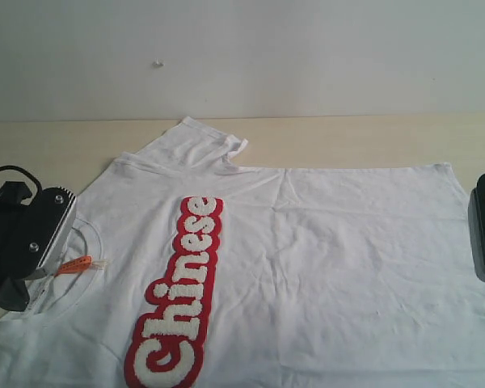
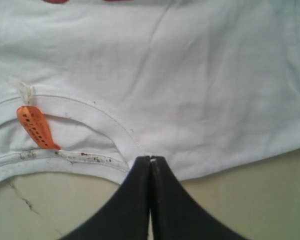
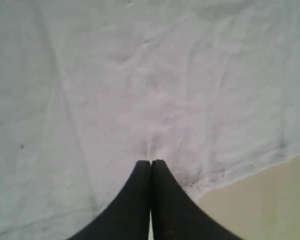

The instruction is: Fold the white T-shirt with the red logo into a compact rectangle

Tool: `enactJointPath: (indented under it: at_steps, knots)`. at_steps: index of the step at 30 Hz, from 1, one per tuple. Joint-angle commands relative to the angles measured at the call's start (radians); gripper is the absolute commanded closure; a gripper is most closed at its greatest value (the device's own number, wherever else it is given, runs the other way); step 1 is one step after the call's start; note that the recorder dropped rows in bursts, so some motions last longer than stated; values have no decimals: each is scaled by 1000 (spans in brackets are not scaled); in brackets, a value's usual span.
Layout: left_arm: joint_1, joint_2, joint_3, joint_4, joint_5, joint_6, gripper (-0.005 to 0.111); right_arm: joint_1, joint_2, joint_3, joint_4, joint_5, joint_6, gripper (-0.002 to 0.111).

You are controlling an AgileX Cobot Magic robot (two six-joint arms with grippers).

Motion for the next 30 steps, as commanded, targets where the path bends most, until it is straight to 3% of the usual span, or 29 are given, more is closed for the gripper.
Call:
enactJointPath:
  at_steps: [1,4,8,12,15,24,30]
  knots:
    - [-6,2,14,1,1,3,107,2,-16,-7,32,-19,-5,108]
    - [-6,2,18,1,-1,3,107,2,-16,-7,5,-19,-6,104]
    - [-6,2,18,-17,-8,-1,101,2,-16,-7,-9,-24,-6,81]
    - [-6,2,18,-19,-8,-1,80,2,-18,-7,-9,-24,-6,43]
    - [-6,2,18,-19,-17,-1,61,2,-18,-7,-9,-32,8,32]
    - [-6,2,20,-25,-48,-33,19,2,-18,-7,-9,-21,13,23]
    - [-6,2,23,-28,-49,-33,12,2,-18,-7,8,-21,13,22]
